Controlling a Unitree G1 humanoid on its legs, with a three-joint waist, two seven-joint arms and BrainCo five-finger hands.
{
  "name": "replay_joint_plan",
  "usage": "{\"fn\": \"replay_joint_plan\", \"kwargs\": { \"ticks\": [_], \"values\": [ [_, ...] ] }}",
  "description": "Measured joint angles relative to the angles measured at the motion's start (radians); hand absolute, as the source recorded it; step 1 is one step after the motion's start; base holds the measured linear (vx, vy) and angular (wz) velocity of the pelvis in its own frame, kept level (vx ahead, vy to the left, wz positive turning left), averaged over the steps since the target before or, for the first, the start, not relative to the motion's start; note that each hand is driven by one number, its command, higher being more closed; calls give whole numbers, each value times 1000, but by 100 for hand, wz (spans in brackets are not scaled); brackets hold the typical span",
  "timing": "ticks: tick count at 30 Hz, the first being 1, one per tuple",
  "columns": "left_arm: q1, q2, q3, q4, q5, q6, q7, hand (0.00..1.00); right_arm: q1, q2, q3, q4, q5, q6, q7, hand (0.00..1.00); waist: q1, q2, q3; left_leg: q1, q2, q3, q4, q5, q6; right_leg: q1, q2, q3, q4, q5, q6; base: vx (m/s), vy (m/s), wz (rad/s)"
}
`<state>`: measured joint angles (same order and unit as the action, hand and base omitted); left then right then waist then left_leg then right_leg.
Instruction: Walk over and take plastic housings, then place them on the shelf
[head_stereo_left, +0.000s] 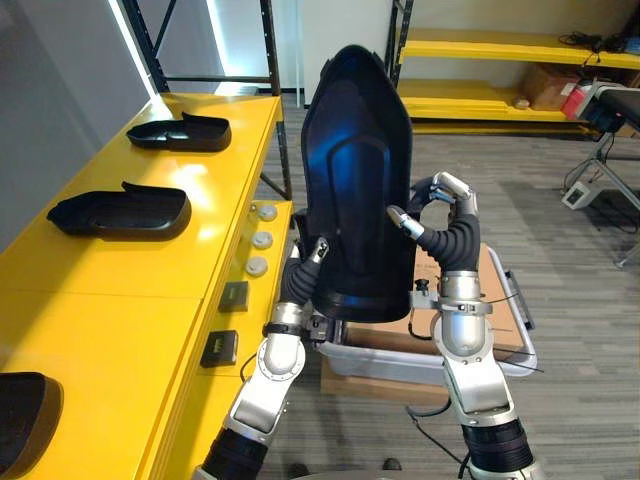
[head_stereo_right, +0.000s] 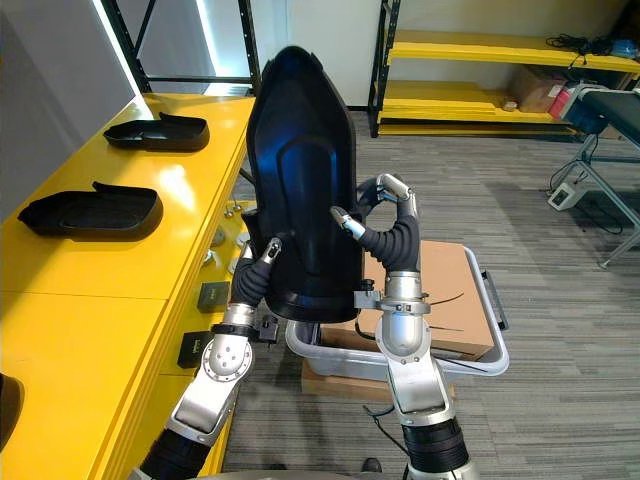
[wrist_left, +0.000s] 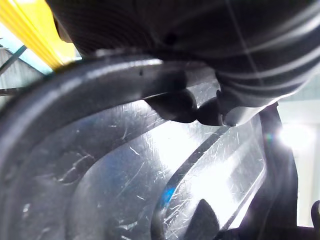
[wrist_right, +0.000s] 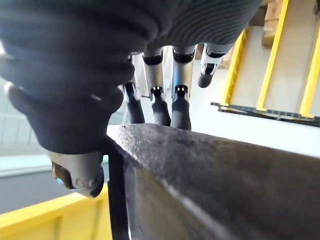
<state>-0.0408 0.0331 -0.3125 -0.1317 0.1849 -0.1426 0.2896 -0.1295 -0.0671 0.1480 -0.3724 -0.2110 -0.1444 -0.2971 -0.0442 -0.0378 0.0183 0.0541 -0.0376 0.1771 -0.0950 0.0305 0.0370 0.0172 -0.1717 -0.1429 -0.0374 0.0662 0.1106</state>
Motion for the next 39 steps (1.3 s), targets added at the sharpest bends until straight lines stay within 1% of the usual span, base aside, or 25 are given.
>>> {"fn": "replay_joint_plan", "kwargs": {
  "ticks": [1,2,3,5,6,8,9,10,11,13,14,16,18,19,20,21,22,23,27,28,30,32,35,37,39],
  "values": [
    [3,-8,14,0,6,4,0,100,1,2,-10,-18,15,-14,6,0,0,1,0,1,0,0,0,0,0,1,0,0,0,0,0,0,0,0],
    [15,-13,43,2,9,11,-1,100,2,8,-43,-57,51,-46,9,0,-1,1,-2,1,-1,-1,-1,0,0,1,-2,-1,2,-5,5,0,0,0],
    [27,-12,57,2,15,17,-1,100,2,12,-71,-81,65,-61,9,0,-3,1,-4,2,-1,-2,-1,0,0,1,-2,-2,3,-8,7,-7,-3,5],
    [87,-1,120,3,23,33,0,100,8,18,-214,-127,115,-118,0,0,-14,-1,-5,8,-1,-10,-4,0,0,8,-3,-13,8,-16,5,2,-6,10],
    [99,0,130,3,23,37,0,100,13,18,-248,-126,130,-125,-5,0,-20,-2,-6,9,-1,-12,-5,0,0,7,-3,-16,9,-17,5,-8,-4,11],
    [122,2,180,2,22,45,2,100,44,19,-376,-118,191,-127,-10,0,-19,-4,-8,8,-1,-13,-6,0,-1,7,-3,-19,8,-18,5,-6,-3,5],
    [125,1,190,-1,21,46,3,100,55,19,-400,-113,217,-132,-10,0,-19,-4,-8,8,-1,-13,-6,-1,-1,7,-4,-19,8,-18,5,0,0,0],
    [132,1,201,-14,20,48,2,100,70,22,-435,-99,259,-142,-10,0,-22,-4,-8,7,-1,-12,-6,-1,-1,6,-3,-19,7,-18,5,0,0,0],
    [141,-1,207,-42,17,48,1,100,98,24,-491,-65,325,-160,-10,0,-24,-4,-8,4,-1,-13,-4,-1,-1,5,-4,-20,5,-18,5,0,0,0],
    [148,-3,215,-81,7,47,0,100,123,31,-562,-7,404,-165,-10,0,-26,-4,-8,0,-1,-13,-2,-1,-1,5,-3,-21,2,-18,5,0,0,0],
    [155,-12,223,-107,3,45,-2,100,143,35,-600,37,426,-166,-13,0,-28,-3,-9,-5,-1,-14,-1,-1,-1,5,-3,-22,1,-18,5,0,0,0],
    [164,-19,242,-130,0,41,-3,100,173,43,-632,104,438,-165,-24,0,-31,-2,-9,-6,0,-15,-1,-1,-1,3,-2,-22,1,-18,5,0,0,0],
    [187,-28,261,-152,-18,24,-2,100,233,43,-653,248,437,-153,-32,0,-36,-1,-9,-8,1,-15,-1,-1,-1,3,-1,-23,-1,-18,4,0,0,0],
    [192,-29,266,-153,-18,21,-2,100,250,44,-657,286,437,-148,-32,0,-36,-1,-9,-8,1,-15,-1,-1,-1,2,-1,-23,-1,-18,4,0,0,0],
    [203,-30,274,-156,-18,19,-2,100,282,53,-657,361,437,-133,-28,0,-36,0,-9,-9,1,-15,-1,-1,-1,2,-1,-23,-1,-18,4,0,0,0],
    [210,-31,275,-157,-18,18,-3,100,296,62,-657,396,437,-122,-24,0,-36,0,-9,-9,1,-15,-1,-2,-2,2,-1,-23,-1,-18,4,0,0,0],
    [231,-32,276,-172,-18,18,-4,100,326,82,-656,466,437,-100,-13,0,-37,1,-9,-9,2,-14,-1,-2,-2,2,-1,-23,-1,-18,4,0,0,0],
    [256,-35,275,-191,-18,17,-6,100,358,100,-648,524,437,-77,9,0,-36,3,-8,-8,2,-14,-1,-3,-2,3,-2,-23,0,-18,4,0,0,0],
    [301,-49,275,-237,-18,3,-13,100,416,122,-588,698,433,-42,78,0,-32,9,-4,0,2,-11,-3,-9,-6,11,-3,-23,3,-19,4,-8,1,0],
    [310,-50,274,-245,-17,0,-26,100,423,121,-559,765,429,-39,103,0,-28,10,-3,5,3,-10,-7,-15,-11,14,-3,-23,6,-21,3,-50,2,0],
    [326,-55,273,-257,-18,-2,-30,100,422,125,-521,853,409,-21,142,0,-25,13,-1,9,4,-10,-8,-16,-12,15,-4,-23,25,-40,3,-54,-3,2],
    [352,-61,272,-259,-18,-16,-45,100,420,126,-481,965,395,0,183,0,-19,16,-2,13,6,-12,-8,-18,-12,16,-4,-25,41,-56,1,-32,-8,5],
    [375,-68,270,-259,-22,-20,-52,100,419,125,-453,1056,372,18,214,0,-1,19,1,12,7,-29,-8,-17,-13,24,-4,-45,41,-59,5,8,-10,14],
    [382,-69,270,-260,-31,-20,-55,100,418,124,-441,1092,354,28,215,0,4,15,2,14,7,-49,-7,-17,-13,35,-6,-60,46,-65,11,43,-15,40],
    [399,-69,274,-262,-53,-21,-57,100,410,120,-404,1127,330,38,215,0,7,9,8,15,4,-96,-1,-13,-16,51,-11,-104,64,-79,8,69,-22,59]
  ]
}}
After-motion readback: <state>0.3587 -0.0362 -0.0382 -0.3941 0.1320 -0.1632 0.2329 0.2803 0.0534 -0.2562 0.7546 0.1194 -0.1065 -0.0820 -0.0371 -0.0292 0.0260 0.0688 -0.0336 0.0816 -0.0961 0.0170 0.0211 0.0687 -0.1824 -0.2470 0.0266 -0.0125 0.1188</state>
